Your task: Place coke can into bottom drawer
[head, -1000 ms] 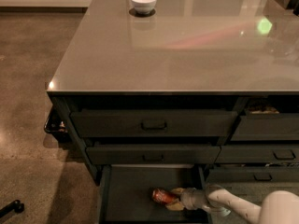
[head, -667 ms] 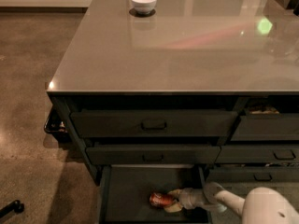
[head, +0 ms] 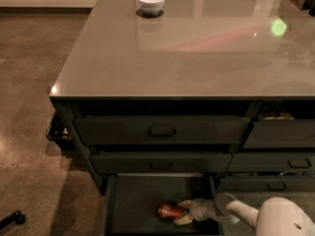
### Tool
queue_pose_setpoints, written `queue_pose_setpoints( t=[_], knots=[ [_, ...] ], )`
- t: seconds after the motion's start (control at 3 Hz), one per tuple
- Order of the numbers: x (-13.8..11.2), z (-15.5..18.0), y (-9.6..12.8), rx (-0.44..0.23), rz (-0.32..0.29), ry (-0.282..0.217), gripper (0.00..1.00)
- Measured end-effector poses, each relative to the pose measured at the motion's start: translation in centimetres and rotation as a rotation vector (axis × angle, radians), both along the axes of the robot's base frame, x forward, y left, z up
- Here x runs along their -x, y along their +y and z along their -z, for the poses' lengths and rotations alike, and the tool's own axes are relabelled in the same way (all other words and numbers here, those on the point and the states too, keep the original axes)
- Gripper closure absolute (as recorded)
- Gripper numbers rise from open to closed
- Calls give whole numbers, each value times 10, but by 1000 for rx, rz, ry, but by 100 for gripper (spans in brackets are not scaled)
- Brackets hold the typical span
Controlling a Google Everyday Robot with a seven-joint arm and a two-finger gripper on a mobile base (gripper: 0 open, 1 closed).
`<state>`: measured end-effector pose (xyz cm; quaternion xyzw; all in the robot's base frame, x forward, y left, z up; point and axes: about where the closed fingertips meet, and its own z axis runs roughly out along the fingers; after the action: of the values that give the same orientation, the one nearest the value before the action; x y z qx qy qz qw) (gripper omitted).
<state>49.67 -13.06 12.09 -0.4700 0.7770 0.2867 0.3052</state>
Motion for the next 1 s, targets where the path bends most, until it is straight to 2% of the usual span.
queue_pose_setpoints(
  t=[1.0],
  knots=[
    [0, 0, 0, 0, 0, 0, 12]
  ],
)
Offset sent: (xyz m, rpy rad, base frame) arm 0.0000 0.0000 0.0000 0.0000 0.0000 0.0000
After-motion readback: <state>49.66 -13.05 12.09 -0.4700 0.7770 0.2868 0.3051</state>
